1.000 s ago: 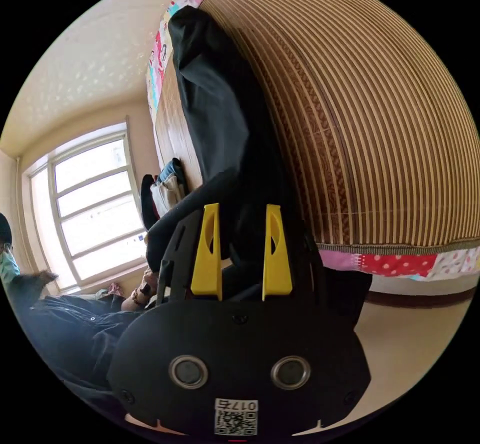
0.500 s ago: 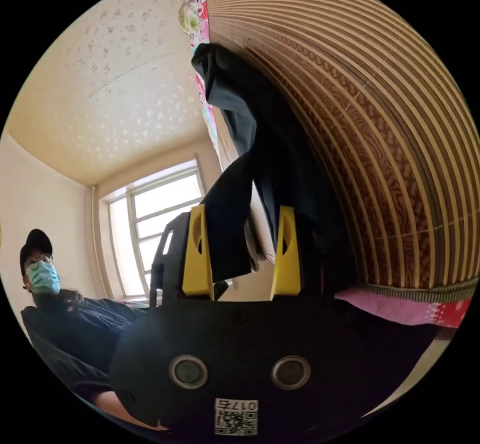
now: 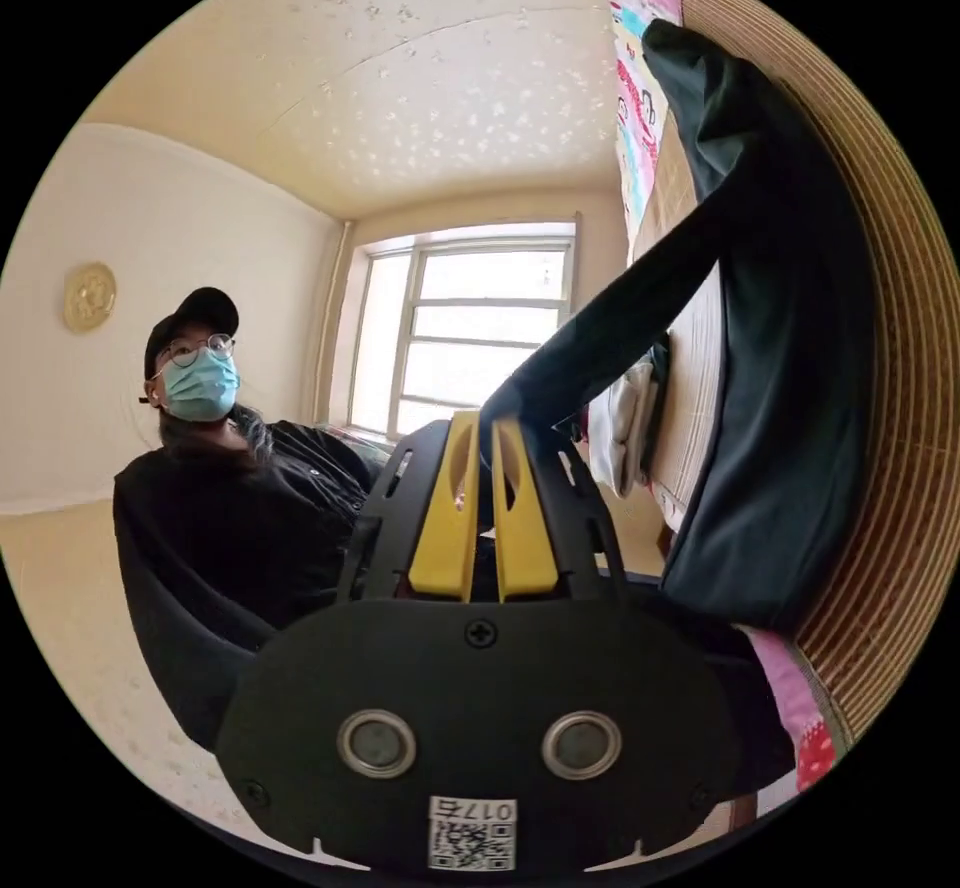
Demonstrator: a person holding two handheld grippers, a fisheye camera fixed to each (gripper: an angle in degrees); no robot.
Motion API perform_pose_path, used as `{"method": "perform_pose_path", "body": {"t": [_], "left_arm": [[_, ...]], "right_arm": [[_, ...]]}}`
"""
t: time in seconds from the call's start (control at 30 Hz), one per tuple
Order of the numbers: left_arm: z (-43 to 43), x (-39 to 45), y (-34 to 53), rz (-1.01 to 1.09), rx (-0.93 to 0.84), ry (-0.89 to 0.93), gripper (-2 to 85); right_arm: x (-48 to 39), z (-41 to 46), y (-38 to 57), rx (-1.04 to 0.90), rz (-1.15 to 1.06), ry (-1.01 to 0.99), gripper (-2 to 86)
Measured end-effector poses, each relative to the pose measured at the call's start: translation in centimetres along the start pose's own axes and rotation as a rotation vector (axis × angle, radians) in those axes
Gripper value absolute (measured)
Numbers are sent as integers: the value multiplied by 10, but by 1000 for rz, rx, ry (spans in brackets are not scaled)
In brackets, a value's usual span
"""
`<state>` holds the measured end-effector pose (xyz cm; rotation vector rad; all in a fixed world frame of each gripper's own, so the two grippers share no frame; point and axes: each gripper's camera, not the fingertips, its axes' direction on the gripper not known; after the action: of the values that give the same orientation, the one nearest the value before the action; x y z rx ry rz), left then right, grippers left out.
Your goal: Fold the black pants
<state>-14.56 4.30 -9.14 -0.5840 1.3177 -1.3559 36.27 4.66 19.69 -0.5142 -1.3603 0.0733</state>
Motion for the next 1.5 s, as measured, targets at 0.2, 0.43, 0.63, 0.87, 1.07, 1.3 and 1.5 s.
{"method": "perform_pose_path", "body": {"t": [0.2, 0.43, 0.63, 0.87, 1.07, 1.3, 1.5], "left_arm": [[-26, -43, -19, -72, 13, -912, 37], [5, -58, -52, 9, -46, -1129, 75], [37, -35, -73, 192, -15, -1066, 77], [41, -45, -106, 231, 98, -1082, 92], [67, -60, -140, 291, 30, -1045, 114], [87, -89, -181, 252, -28, -1015, 91], [74, -97, -173, 225, -92, -782, 39]], "right_arm": [[66, 32, 23, -348, 503, 722, 21], [70, 41, 20, -390, 616, 911, 19], [34, 29, 22, -397, 471, 963, 26], [38, -9, 6, -460, 445, 906, 101], [40, -75, -27, -98, 439, 742, 139], [107, -80, -50, -2, 520, 535, 91], [73, -70, -41, 90, 406, 422, 42]]}}
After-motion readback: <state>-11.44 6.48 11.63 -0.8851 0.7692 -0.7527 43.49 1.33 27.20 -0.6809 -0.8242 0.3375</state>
